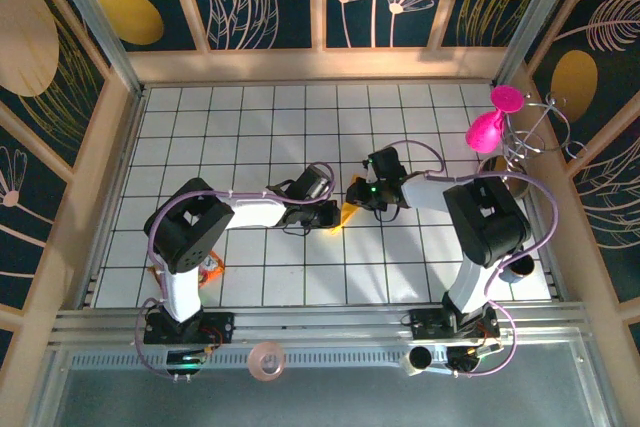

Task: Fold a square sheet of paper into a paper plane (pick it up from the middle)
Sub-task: Fold the wing for the fifth time at the center of the table.

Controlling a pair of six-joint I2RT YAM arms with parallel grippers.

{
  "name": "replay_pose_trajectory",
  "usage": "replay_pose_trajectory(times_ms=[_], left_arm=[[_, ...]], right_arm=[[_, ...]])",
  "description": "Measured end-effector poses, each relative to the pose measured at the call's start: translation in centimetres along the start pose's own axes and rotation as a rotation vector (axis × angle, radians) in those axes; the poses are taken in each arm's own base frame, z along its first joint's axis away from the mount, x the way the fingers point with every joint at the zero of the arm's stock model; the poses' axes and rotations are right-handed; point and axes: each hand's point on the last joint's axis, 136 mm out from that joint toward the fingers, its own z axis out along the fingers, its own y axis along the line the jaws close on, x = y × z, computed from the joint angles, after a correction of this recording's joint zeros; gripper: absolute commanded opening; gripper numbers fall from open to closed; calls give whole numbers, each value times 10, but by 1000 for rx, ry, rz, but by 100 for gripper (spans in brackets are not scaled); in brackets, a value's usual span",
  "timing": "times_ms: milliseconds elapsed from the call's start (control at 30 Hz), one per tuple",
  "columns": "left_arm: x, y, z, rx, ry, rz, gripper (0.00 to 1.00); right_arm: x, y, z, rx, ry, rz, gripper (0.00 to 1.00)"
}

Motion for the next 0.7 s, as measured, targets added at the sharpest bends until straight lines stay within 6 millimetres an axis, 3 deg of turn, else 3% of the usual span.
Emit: replay_pose_trajectory(times_ms=[367,500,700], left_arm=[[-8,-2,-10,-43,-57,46,18],[-21,-1,-20,-60,-109,52,14],[-30,-20,-25,26,-136,67,7]], right_arm=[[-3,1,5,7,11,-20,13],[-3,1,5,8,13,-22,9],[-2,1,5,5,14,-23,7]])
